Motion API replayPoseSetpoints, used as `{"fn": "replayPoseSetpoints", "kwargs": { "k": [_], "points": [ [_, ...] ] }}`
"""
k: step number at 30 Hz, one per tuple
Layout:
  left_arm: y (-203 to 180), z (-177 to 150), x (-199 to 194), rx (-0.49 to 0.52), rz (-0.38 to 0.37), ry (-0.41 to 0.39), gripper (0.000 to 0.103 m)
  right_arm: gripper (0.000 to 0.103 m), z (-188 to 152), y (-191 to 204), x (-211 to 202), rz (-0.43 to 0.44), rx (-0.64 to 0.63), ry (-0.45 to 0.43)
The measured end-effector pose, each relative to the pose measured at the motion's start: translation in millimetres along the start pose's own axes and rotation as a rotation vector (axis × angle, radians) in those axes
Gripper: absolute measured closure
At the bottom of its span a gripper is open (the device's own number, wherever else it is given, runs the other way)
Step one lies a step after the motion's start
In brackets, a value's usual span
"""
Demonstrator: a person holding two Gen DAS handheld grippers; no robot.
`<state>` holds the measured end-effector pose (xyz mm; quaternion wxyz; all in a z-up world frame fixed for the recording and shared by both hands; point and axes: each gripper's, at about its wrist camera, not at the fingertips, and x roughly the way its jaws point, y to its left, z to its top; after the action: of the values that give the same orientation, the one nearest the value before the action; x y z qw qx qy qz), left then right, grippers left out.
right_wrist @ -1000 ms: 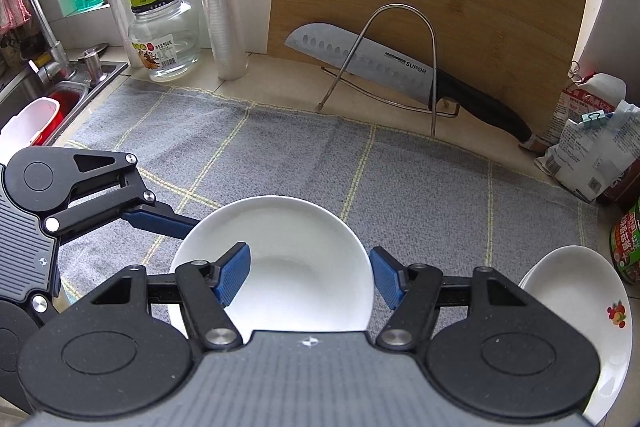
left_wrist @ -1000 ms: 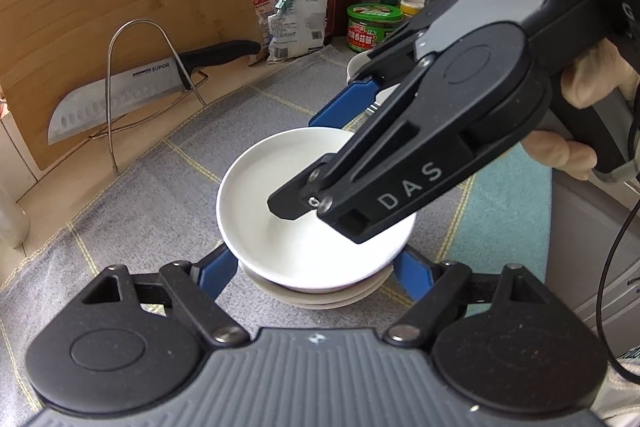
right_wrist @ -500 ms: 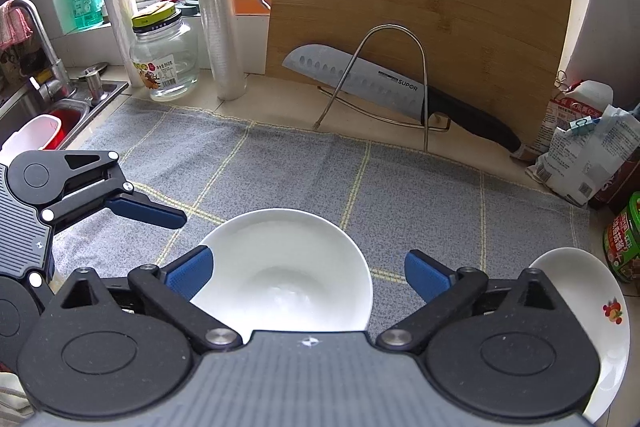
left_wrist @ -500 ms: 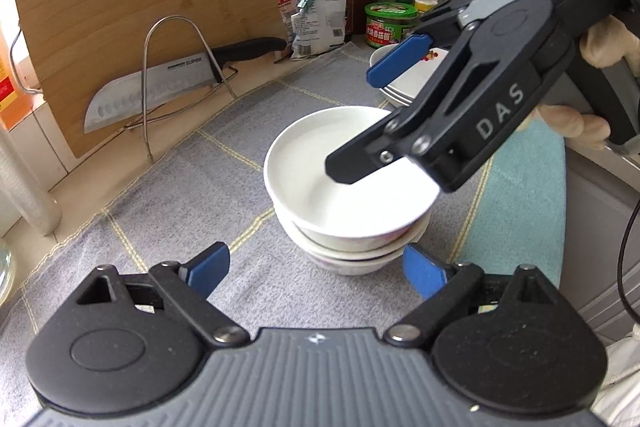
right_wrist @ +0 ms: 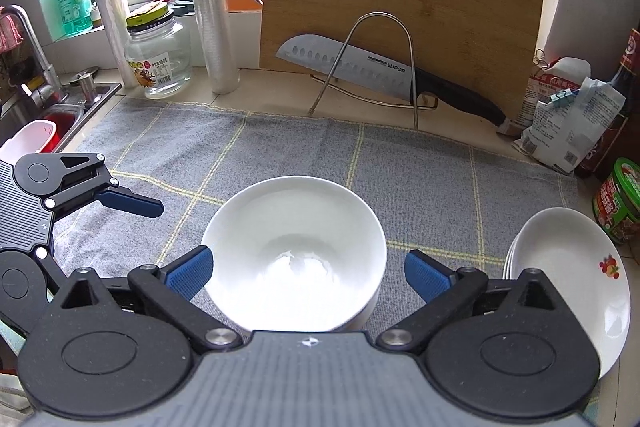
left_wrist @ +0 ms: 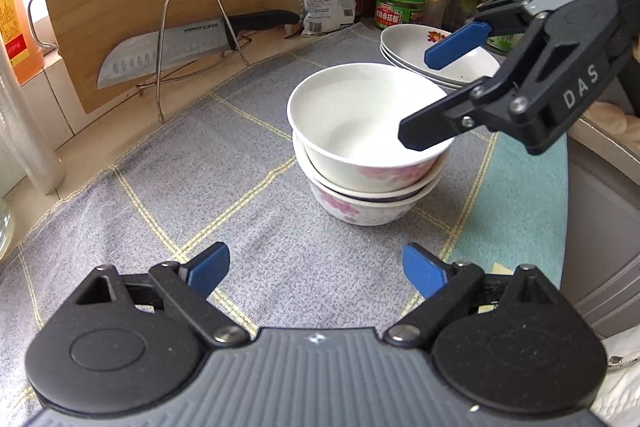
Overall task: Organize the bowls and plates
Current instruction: 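Lower the pink-flowered bowl onto the white bowls and open both tools, then clamp the stacked bowls between the left and right tools from both sides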
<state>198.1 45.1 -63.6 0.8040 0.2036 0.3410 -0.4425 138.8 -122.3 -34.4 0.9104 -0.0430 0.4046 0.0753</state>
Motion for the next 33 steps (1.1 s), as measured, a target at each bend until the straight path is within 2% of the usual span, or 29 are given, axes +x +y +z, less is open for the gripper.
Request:
{"fn": "replayPoseSetpoints", "kwargs": {
  "k": [8, 13, 18, 23, 25, 28, 33],
  "points": [
    [-4.7, -8.3, 15.8, -0.030, 0.012, 0.037, 0.010, 0.000, -36.0, -4.9, 0.1, -0.045, -0.015, 0.061],
    [-14.3, -8.0, 25.9, -0.080, 0.098, 0.078, 0.010, 0.000, -56.1, -22.9, 32.9, -0.048, -0.089, 0.106],
    [-28.5, 0.0, 34.9, -0.175, 0.136, 0.111, 0.010, 0.000, -63.1, -36.8, 57.8, 0.020, -0.185, 0.103],
    [-42.6, -1.2, 48.5, -0.247, 0.154, 0.130, 0.009, 0.000, -63.0, -51.1, 63.8, 0.161, -0.258, 0.075],
    [-47.7, -1.1, 50.5, -0.255, 0.176, 0.119, 0.008, 0.000, -62.1, -54.2, 64.0, 0.193, -0.296, 0.071],
    [-53.9, -1.1, 55.7, -0.242, 0.188, 0.131, 0.001, 0.000, -63.5, -56.4, 62.5, 0.214, -0.321, 0.060],
    [-53.7, 1.9, 59.6, -0.209, 0.182, 0.127, 0.000, 0.000, -69.6, -62.0, 59.4, 0.234, -0.332, 0.022]
  ]
}}
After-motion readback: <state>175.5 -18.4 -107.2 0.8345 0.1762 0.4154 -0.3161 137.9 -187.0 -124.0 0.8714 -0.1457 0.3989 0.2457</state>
